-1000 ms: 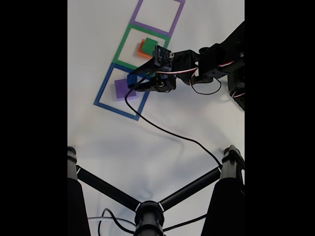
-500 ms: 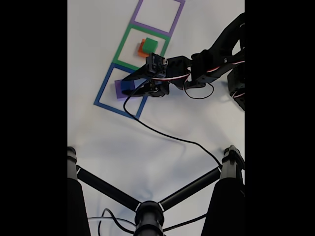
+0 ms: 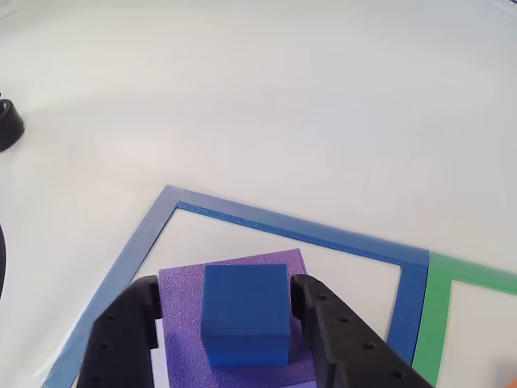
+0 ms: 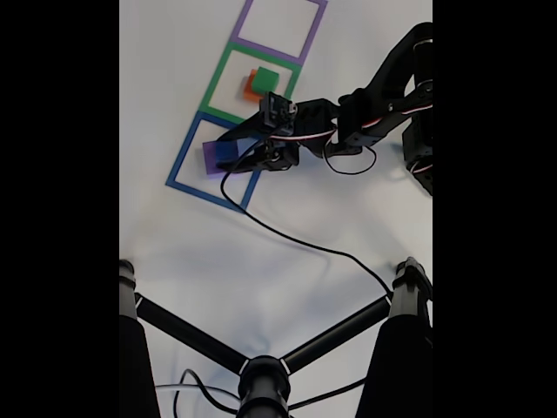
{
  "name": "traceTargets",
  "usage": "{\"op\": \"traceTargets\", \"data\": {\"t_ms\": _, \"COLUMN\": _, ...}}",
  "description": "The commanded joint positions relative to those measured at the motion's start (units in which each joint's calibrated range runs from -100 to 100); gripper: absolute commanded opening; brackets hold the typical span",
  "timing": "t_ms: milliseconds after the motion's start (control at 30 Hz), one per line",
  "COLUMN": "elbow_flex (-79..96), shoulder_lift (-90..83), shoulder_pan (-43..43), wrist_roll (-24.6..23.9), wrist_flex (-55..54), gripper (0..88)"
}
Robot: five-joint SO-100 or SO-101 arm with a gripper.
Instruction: Tower of hanoi
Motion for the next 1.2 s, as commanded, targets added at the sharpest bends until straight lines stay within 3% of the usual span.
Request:
{"op": "traceTargets", "data": {"t_ms": 0, "elbow_flex": -1.3, "shoulder_lift": -1.7, "shoulder_pan": 0.1, "wrist_roll": 1.0, "wrist_flex": -1.7, "gripper": 22.9}}
{"op": "traceTargets", "data": {"t_ms": 233, "elbow_flex": -1.9, "shoulder_lift": -9.1, "shoulder_pan": -0.4, "wrist_roll": 1.0, "wrist_flex": 0.8, "gripper": 22.1}}
{"op": "traceTargets", "data": {"t_ms": 367, "elbow_flex": -2.9, "shoulder_lift": -19.9, "shoulder_pan": 0.0, "wrist_roll": 1.0, "wrist_flex": 11.4, "gripper": 18.4}}
{"op": "traceTargets", "data": {"t_ms": 700, "elbow_flex": -12.2, "shoulder_lift": -50.8, "shoulder_pan": 5.2, "wrist_roll": 1.0, "wrist_flex": 61.0, "gripper": 0.2}}
{"op": "traceTargets", "data": {"t_ms": 967, "elbow_flex": -28.6, "shoulder_lift": -61.1, "shoulder_pan": 14.0, "wrist_roll": 1.0, "wrist_flex": 98.3, "gripper": 0.1}}
{"op": "traceTargets", "data": {"t_ms": 1167, "elbow_flex": -43.1, "shoulder_lift": -61.8, "shoulder_pan": 20.9, "wrist_roll": 1.0, "wrist_flex": 118.9, "gripper": 2.4}}
